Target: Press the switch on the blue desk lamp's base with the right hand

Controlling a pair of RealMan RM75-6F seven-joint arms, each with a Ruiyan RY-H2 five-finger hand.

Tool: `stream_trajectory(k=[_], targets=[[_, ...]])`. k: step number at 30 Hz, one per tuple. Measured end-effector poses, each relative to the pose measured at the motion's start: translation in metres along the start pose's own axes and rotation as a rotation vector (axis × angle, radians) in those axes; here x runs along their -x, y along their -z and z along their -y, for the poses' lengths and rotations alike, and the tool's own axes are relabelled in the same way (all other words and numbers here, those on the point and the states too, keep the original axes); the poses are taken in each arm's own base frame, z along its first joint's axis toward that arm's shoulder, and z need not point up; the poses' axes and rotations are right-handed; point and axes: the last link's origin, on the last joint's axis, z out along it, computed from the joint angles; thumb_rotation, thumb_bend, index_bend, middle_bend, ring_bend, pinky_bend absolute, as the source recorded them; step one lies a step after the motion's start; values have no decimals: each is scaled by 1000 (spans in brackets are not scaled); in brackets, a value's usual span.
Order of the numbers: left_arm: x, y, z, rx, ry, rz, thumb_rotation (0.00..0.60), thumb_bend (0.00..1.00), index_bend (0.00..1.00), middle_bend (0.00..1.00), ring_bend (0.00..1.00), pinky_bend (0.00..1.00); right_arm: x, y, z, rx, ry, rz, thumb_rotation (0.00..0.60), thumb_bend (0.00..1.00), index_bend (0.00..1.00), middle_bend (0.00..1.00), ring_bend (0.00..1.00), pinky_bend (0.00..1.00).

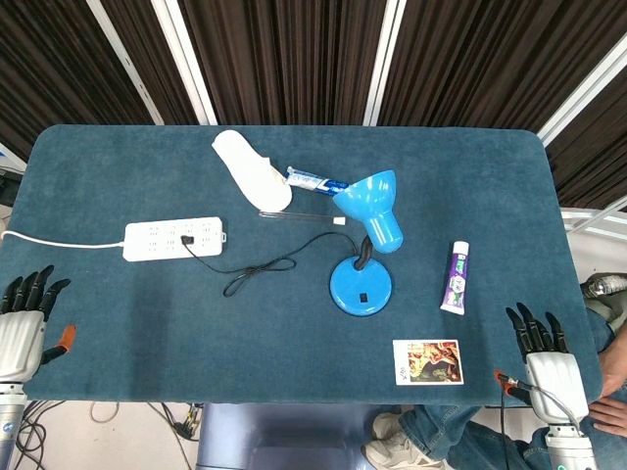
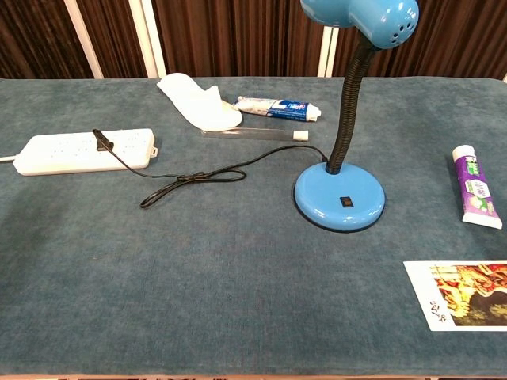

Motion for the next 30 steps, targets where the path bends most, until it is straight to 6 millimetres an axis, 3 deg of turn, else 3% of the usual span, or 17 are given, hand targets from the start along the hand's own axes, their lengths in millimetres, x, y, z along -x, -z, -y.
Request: stream_trajectory(k=[6,16,30], targets=[[0,0,0,-3,5,5,600,373,162,0,0,0,4,-7,11,-41,-19,60,600,223,1,276,376,364],[1,0,0,-4,6,13,600,373,162,0,0,0,6,-55,59,-148,-15,193,600,405,1,480,617,546],[0,0,1,-10,10,17,600,376,162,0,0,0,42,-98,123,-196,28,328,600,463,1,543,695,707]])
